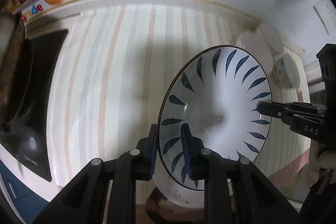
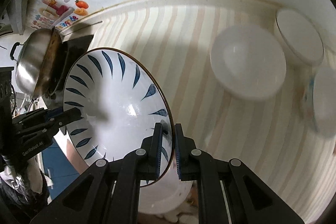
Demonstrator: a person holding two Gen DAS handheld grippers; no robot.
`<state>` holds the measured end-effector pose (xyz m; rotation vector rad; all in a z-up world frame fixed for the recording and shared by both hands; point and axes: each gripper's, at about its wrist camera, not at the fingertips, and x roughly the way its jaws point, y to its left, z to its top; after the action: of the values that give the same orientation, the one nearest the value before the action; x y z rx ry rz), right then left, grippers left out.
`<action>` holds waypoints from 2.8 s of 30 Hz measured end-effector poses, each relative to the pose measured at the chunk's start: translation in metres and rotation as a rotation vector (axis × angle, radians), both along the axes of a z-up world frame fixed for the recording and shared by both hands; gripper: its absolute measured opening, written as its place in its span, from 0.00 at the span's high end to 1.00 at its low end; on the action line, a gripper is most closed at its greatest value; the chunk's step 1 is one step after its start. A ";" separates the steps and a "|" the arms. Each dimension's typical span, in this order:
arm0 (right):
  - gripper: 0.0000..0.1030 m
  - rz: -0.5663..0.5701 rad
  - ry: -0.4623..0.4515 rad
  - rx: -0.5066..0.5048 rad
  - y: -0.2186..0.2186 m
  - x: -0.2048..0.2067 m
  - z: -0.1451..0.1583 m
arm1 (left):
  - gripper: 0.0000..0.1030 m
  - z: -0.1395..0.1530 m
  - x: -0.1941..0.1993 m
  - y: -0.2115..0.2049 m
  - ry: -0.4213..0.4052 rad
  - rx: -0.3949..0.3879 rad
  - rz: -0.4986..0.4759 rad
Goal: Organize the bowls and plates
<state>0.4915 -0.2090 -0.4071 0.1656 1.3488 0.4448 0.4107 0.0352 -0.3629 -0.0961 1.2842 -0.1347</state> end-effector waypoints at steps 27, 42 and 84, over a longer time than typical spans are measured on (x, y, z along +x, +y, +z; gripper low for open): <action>0.88 -0.013 0.122 -0.022 -0.002 -0.058 -0.070 | 0.81 -0.066 -0.014 -0.024 0.130 0.047 -0.015; 0.85 -0.062 0.135 0.016 -0.008 -0.056 -0.073 | 0.79 -0.072 -0.014 -0.020 0.144 0.037 0.033; 0.26 -0.161 -0.196 -0.119 0.024 -0.205 0.079 | 0.65 0.072 -0.147 -0.020 -0.172 0.088 0.027</action>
<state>0.2863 -0.1852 -0.3284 0.1279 1.1562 0.2373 0.2633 0.0151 -0.2908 -0.0260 1.1154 -0.0614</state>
